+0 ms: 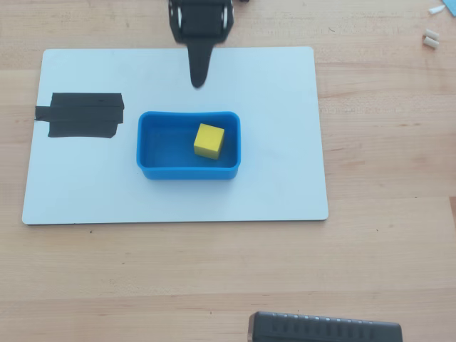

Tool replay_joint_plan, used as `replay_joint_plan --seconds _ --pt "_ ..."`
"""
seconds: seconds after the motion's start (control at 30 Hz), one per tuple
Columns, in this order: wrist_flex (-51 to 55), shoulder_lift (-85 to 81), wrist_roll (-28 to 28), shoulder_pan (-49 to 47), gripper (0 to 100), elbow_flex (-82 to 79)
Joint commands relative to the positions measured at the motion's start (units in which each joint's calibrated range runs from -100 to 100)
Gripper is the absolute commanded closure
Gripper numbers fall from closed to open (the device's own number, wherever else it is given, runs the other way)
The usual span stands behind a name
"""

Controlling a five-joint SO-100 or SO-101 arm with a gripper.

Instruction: Pick up yellow cube and drop it in the blue rectangular bin

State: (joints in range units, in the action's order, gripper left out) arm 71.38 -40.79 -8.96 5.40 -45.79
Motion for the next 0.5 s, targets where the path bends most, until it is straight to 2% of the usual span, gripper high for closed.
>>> replay_joint_plan --seconds 0.0,0.47 --pt "-2.92 -12.02 0.29 -0.86 100 -8.84" --pt "-10.44 -39.80 0.29 -3.00 100 -38.84"
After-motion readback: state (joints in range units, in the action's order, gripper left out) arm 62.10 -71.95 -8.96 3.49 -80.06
